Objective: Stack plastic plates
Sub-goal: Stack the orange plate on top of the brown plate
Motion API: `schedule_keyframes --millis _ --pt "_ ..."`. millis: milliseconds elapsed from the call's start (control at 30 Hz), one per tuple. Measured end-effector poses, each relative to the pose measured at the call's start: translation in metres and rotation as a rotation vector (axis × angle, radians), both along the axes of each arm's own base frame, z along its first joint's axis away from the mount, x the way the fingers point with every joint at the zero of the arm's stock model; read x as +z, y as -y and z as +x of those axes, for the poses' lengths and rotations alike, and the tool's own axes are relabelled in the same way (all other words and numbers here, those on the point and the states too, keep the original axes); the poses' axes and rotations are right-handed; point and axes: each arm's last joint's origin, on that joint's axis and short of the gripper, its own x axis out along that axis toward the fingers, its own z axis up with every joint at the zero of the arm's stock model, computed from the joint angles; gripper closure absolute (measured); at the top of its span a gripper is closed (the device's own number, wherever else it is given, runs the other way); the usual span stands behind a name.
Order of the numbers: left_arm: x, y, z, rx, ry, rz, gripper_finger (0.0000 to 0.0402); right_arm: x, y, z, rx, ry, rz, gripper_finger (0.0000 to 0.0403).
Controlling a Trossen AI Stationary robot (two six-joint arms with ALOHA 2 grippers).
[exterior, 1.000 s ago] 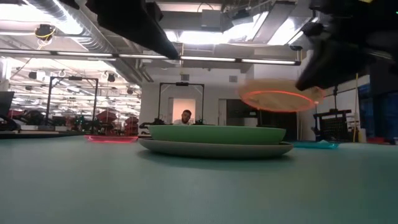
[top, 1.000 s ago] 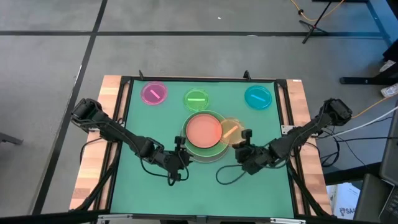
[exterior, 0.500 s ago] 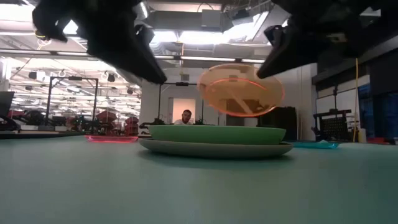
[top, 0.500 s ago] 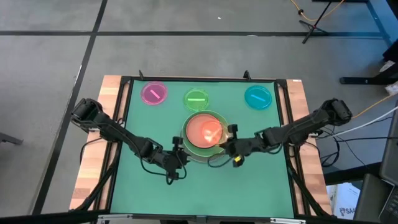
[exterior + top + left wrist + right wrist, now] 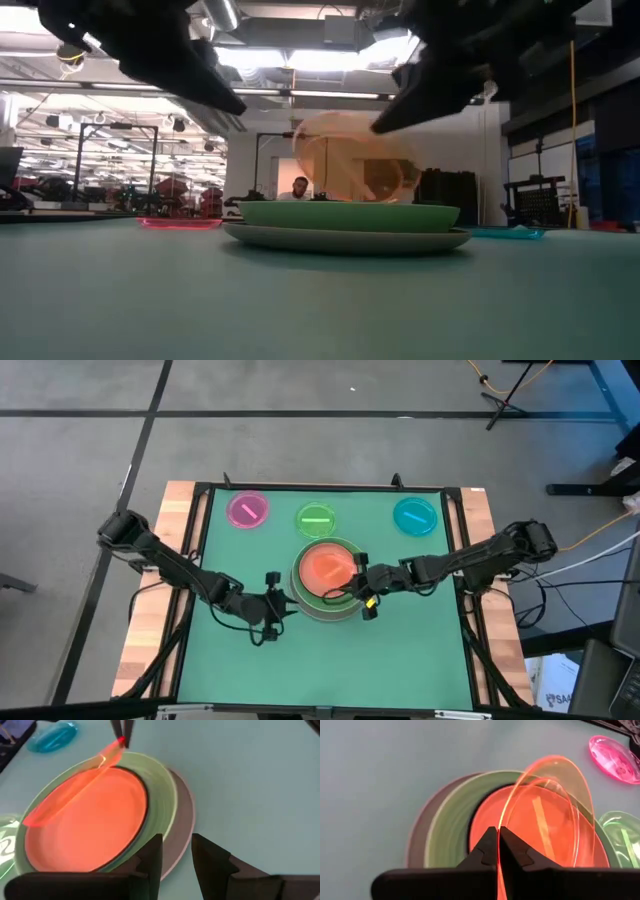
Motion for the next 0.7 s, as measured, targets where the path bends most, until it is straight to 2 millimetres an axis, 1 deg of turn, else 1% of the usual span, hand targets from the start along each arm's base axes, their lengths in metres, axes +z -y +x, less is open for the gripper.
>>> schedule_keyframes --millis 167,367,633,700 --pt "-0.003 -0.009 -0.015 0.085 0.044 -0.012 0.0304 -0.016 0.007 0.009 -0.028 -0.03 -0.005 0.0402" --pt "-0.004 -0.012 -0.018 0.118 0.092 -0.021 0.0304 -0.03 0.014 0.014 -0.059 -0.069 -0.011 0.0402" --pt "-0.002 -0.011 -0.017 0.11 0.112 -0.039 0.0304 -0.031 0.014 0.016 -0.062 -0.065 -0.014 0.0402" --pt "-0.002 -0.011 -0.017 0.11 0.111 -0.038 0.0304 -0.031 0.014 0.016 -0.065 -0.062 -0.015 0.0396"
